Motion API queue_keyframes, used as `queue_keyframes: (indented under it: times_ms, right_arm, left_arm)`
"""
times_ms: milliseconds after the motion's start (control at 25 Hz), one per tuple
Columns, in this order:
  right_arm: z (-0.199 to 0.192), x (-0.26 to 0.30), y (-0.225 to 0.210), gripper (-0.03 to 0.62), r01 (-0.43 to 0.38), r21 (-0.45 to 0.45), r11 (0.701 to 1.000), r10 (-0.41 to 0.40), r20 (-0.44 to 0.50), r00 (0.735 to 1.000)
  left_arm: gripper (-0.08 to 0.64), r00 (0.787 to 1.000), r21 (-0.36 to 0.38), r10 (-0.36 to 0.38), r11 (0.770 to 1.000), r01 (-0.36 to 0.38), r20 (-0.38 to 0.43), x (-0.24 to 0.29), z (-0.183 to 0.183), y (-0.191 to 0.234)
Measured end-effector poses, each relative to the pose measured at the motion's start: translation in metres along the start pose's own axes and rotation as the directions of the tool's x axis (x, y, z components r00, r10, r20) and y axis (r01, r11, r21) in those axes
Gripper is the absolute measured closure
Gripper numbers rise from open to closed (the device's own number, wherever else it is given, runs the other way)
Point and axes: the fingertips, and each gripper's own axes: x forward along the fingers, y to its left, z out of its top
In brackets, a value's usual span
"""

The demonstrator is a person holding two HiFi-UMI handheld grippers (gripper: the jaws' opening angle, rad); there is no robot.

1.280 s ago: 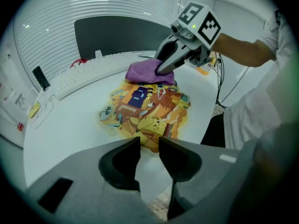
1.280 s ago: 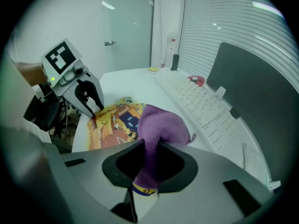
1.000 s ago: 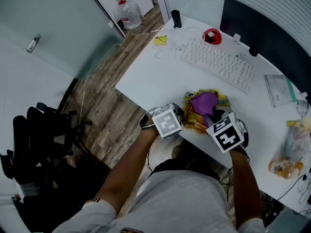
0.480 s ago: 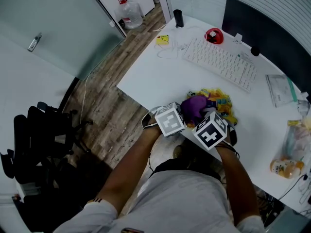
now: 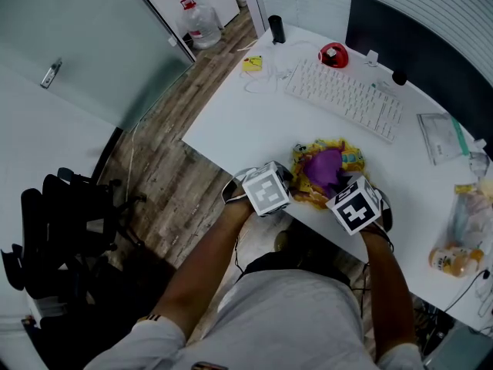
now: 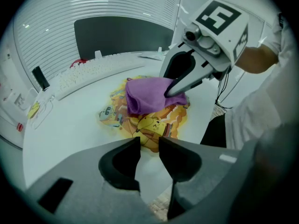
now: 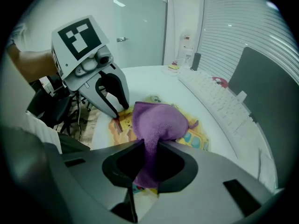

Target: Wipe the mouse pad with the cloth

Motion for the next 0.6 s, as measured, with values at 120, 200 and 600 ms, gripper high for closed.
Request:
queue_keyframes:
  times_ms: [120, 200, 600]
  right_arm:
    - [-0.016, -0.007, -0.016, 0.522, 0.029, 0.035, 0.999, -0.029, -0.007, 1.0]
    - [-0.027, -0.011, -0.027, 0.522, 0.046, 0.063, 0.997, -0.045, -0.01, 0.999]
    - [-0.067, -0.029, -0.058, 0.522, 0.114, 0.156, 0.981, -0.107, -0.049, 0.993]
  left_arm:
    - [0.426, 1.0, -0.015, -0.023, 1.0, 0.023, 0.014, 0.005, 0.0, -0.004]
    - [0.426, 1.0, -0.008, -0.012, 1.0, 0.012, 0.017, 0.003, 0.003, -0.002]
    - [0.426, 1.0, -0.018, -0.008, 1.0, 0.008, 0.012, 0.005, 0.002, -0.002]
